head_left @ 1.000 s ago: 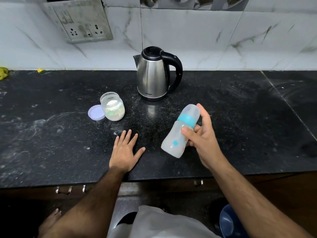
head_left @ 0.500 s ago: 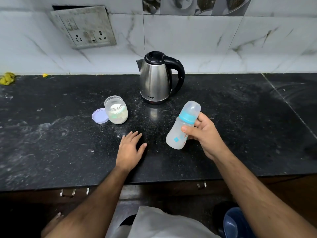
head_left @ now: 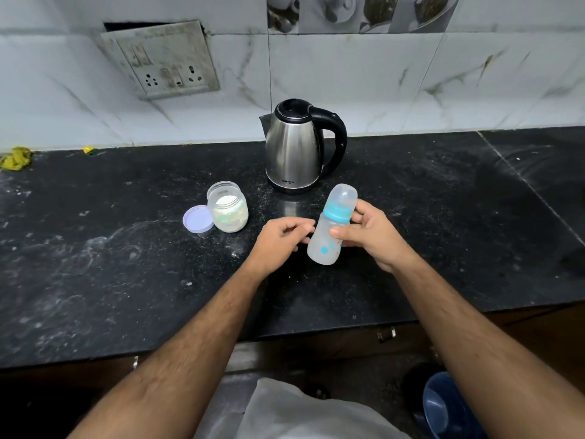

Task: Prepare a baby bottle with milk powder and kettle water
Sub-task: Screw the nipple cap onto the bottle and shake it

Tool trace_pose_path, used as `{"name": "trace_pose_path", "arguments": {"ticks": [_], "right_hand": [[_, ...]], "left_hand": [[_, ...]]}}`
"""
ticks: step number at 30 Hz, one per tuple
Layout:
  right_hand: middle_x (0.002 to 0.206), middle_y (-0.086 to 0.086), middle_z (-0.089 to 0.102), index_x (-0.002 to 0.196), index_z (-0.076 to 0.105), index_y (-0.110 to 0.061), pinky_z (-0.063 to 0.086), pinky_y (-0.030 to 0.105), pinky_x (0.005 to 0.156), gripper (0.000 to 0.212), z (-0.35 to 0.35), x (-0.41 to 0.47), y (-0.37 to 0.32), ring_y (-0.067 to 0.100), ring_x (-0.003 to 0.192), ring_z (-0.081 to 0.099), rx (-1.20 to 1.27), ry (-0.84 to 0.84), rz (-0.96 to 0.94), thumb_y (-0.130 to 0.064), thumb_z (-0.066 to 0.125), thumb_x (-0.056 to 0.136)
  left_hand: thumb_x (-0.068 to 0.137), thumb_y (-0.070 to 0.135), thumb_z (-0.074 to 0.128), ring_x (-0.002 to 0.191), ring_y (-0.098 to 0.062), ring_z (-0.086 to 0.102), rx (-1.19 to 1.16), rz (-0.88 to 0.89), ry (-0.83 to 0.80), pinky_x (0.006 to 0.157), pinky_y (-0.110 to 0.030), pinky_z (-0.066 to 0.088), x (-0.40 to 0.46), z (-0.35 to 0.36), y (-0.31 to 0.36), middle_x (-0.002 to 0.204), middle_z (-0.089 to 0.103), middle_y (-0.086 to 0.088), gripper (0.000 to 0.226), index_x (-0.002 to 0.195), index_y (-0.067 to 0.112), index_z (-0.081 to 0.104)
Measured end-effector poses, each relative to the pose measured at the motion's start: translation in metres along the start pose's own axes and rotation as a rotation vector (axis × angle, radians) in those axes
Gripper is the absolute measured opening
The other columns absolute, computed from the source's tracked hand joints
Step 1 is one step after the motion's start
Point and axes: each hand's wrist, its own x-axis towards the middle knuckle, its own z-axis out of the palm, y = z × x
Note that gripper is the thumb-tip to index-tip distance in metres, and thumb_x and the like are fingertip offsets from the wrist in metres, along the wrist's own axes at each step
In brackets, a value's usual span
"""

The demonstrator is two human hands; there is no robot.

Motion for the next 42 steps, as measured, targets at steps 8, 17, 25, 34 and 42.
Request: {"name": "trace_pose_path", "arguments": {"ticks": [8, 17, 25, 34, 42], "right_hand": [[0.117, 0.006, 0.073, 0.127, 0.057, -0.01, 0.059, 0.047, 0.086, 0.049, 0.011, 0.012, -0.007, 0.025, 0.106, 0.071, -0.037, 0.031, -0.004, -0.002, 0.075, 0.083], [0.117, 0.014, 0.071, 0.12, 0.058, -0.01, 0.06, 0.038, 0.085, 0.052, 0.011, 0.034, 0.013, 0.027, 0.103, 0.072, -0.103, 0.046, -0.01, 0.007, 0.079, 0.076], [0.111, 0.0, 0.069, 0.123, 0.057, -0.014, 0.055, 0.022, 0.085, 0.063, -0.014, 0.089, 0.03, 0.017, 0.102, 0.069, -0.372, 0.058, -0.075, 0.004, 0.084, 0.07], [0.106, -0.009, 0.066, 0.125, 0.06, -0.021, 0.055, 0.035, 0.095, 0.066, -0.04, 0.158, 0.046, 0.014, 0.103, 0.066, -0.476, 0.097, -0.069, 0.001, 0.084, 0.068], [0.111, -0.006, 0.067, 0.127, 0.058, -0.022, 0.054, 0.043, 0.098, 0.066, -0.049, 0.186, 0.054, 0.015, 0.106, 0.065, -0.519, 0.072, -0.047, -0.002, 0.084, 0.069]], "left_hand": [[0.098, 0.023, 0.056, 0.091, -0.005, 0.072, 0.05, 0.036, -0.063, 0.073, -0.025, 0.049, 0.002, -0.017, 0.015, 0.1, 0.076, 0.015, 0.025, 0.101, 0.041, 0.072], [0.098, 0.019, 0.057, 0.092, -0.004, 0.072, 0.069, -0.053, -0.072, 0.071, -0.025, 0.051, 0.018, -0.016, -0.001, 0.104, 0.076, 0.003, 0.019, 0.111, 0.023, 0.071], [0.093, 0.002, 0.051, 0.1, -0.012, 0.067, 0.104, -0.152, -0.043, 0.071, -0.028, 0.051, 0.064, -0.001, -0.006, 0.115, 0.073, 0.009, 0.041, 0.115, 0.032, 0.066], [0.093, 0.003, 0.049, 0.103, -0.015, 0.063, 0.122, -0.208, 0.051, 0.083, -0.038, 0.056, 0.12, 0.017, -0.015, 0.121, 0.068, 0.011, 0.05, 0.135, 0.029, 0.057], [0.093, -0.003, 0.047, 0.079, -0.007, 0.055, 0.094, -0.233, 0.073, 0.077, -0.034, 0.048, 0.139, 0.021, -0.02, 0.129, 0.065, 0.001, 0.054, 0.141, 0.021, 0.052]]}}
